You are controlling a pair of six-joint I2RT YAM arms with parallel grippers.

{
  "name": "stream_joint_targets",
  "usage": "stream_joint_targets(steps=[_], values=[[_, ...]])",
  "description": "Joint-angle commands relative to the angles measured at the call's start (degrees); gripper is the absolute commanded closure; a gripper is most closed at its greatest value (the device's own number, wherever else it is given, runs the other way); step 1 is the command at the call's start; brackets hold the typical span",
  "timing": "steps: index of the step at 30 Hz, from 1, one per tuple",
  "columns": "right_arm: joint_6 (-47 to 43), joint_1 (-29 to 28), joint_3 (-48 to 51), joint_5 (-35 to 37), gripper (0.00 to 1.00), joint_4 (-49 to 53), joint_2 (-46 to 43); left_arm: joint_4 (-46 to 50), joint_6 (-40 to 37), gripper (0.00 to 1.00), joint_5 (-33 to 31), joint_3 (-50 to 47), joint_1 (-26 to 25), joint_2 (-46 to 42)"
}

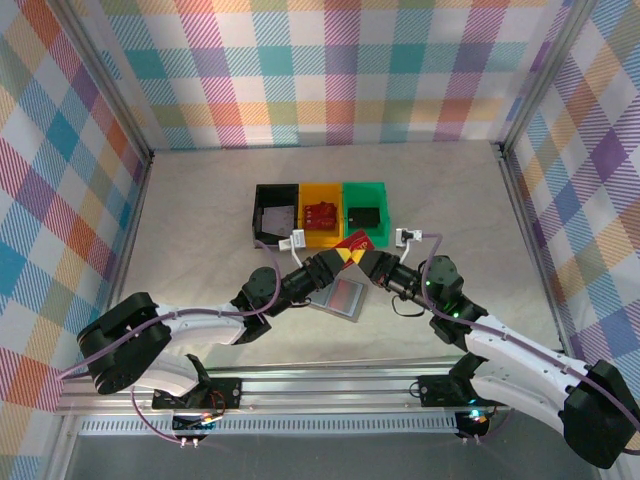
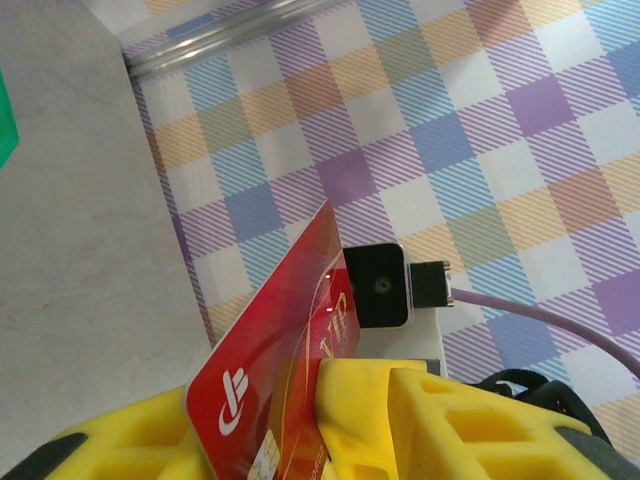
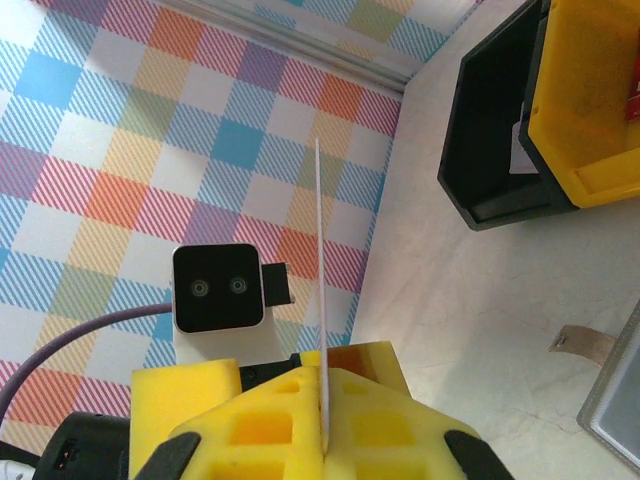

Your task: Take the credit cards out of the card holder

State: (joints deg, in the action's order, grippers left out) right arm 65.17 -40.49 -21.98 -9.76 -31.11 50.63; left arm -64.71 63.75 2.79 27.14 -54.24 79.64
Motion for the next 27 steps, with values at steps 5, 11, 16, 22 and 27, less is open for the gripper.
stream_joint_targets(steps=[5, 11, 16, 22, 27], values=[[-3.38, -0.2, -3.16, -3.41, 1.0, -0.01, 0.15, -3.32, 0.85, 0.67, 2.31, 0.31, -0.34, -1.22], [-3.12, -0.2, -2.91, -3.6, 1.0, 0.39, 0.12, -0.52, -0.49, 0.69, 1.28, -0.3, 0.09, -4.13], [-2.94, -0.15, -2.71, -3.94, 1.0, 0.91, -0.12, 2.85, -1.65, 0.73, 0.46, -0.77, 0.53, -7.13], [-2.79, -0.2, -2.72, -4.37, 1.0, 0.8, 0.07, 4.24, -2.13, 0.82, 0.53, -0.59, 0.71, -7.94], [-2.83, -0.18, -2.9, -4.81, 1.0, 1.83, -0.01, 4.14, -2.13, 0.92, 0.48, -0.86, 0.84, -8.15]])
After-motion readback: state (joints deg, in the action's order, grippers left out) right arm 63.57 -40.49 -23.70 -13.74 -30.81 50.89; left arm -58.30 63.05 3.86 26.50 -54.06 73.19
